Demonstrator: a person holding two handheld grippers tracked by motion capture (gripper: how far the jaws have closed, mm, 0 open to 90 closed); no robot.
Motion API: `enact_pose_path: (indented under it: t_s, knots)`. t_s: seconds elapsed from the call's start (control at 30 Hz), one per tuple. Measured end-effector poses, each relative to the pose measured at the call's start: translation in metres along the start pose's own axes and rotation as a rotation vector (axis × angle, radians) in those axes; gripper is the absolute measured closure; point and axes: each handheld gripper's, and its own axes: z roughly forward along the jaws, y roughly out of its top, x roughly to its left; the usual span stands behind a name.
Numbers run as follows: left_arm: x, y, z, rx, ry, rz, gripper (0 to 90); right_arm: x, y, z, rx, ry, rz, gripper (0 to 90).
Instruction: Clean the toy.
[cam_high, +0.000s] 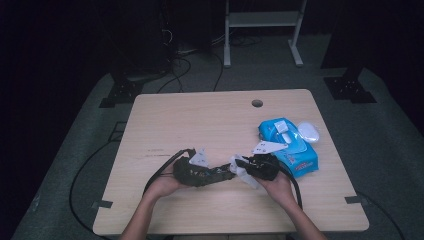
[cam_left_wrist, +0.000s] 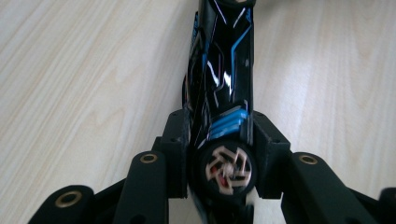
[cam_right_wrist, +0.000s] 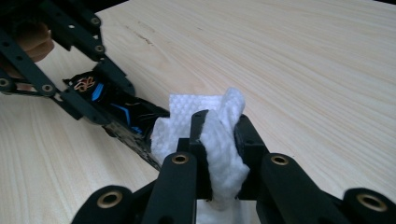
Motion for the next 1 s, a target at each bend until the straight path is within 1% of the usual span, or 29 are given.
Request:
enact_pose_path:
  t_s: [0.1,0.17,0.2,0.27,0.3,0.4,0.43,0.47,0.5,0.63,0.67,0.73,0.8,0.83,0.87,0.9,0.93,0.97,1.0]
  knots:
    - [0.002,-0.004,-0.004,0.003,-0.011,-0.003,64.7,-0.003,-0.001,-0.001,0.001,-0.002,0.011,80.1]
    - [0.002,-0.003,-0.004,0.013,-0.012,-0.008,64.4,-0.003,-0.001,-0.002,0.002,-0.003,0.013,80.1]
    - [0.002,-0.001,-0.003,0.015,-0.011,-0.018,63.7,-0.003,-0.001,-0.002,-0.001,-0.004,0.011,80.0]
    - [-0.001,0.006,-0.003,0.006,-0.012,-0.012,58.4,-0.005,0.000,-0.003,-0.004,-0.005,0.014,80.1]
    - [-0.003,0.010,-0.002,0.011,-0.010,-0.007,55.0,-0.006,0.000,-0.004,-0.005,-0.008,0.020,80.1]
    - [-0.006,0.023,0.003,0.035,0.020,0.004,46.9,-0.010,0.000,-0.007,-0.013,-0.010,0.035,80.0]
    - [-0.006,0.028,0.006,0.038,0.030,-0.007,43.8,-0.011,0.000,-0.009,-0.015,-0.016,0.036,80.0]
    - [-0.007,0.032,0.011,0.038,0.023,-0.018,41.7,-0.011,0.000,-0.011,-0.013,-0.018,0.036,80.0]
    - [-0.007,0.036,0.015,0.053,0.016,-0.010,41.1,-0.012,0.000,-0.012,-0.020,-0.019,0.039,80.0]
    - [-0.010,0.050,0.033,0.132,0.036,0.014,41.5,-0.017,-0.001,-0.016,-0.026,-0.021,0.055,80.1]
    - [-0.009,0.053,0.036,0.152,0.038,0.015,42.3,-0.018,-0.002,-0.016,-0.026,-0.019,0.063,80.0]
    - [-0.010,0.057,0.040,0.171,0.035,0.001,44.1,-0.020,-0.003,-0.016,-0.026,-0.012,0.074,80.0]
    - [-0.010,0.060,0.045,0.197,0.044,-0.017,45.7,-0.021,-0.004,-0.015,-0.026,-0.005,0.082,80.0]
    - [-0.010,0.062,0.048,0.215,0.057,-0.019,46.5,-0.022,-0.004,-0.015,-0.027,-0.002,0.085,80.0]
    - [-0.011,0.063,0.050,0.230,0.071,-0.012,49.2,-0.022,-0.005,-0.014,-0.028,0.004,0.091,80.1]
    - [-0.011,0.065,0.051,0.240,0.078,-0.006,52.6,-0.023,-0.005,-0.014,-0.028,0.009,0.092,80.1]
    - [-0.012,0.066,0.051,0.245,0.071,0.010,53.4,-0.023,-0.005,-0.014,-0.028,0.013,0.099,80.0]
    - [-0.012,0.067,0.049,0.231,0.064,0.011,55.8,-0.023,-0.006,-0.014,-0.030,0.021,0.109,80.0]
    - [-0.012,0.067,0.048,0.211,0.047,0.001,57.2,-0.023,-0.006,-0.013,-0.034,0.027,0.112,80.0]
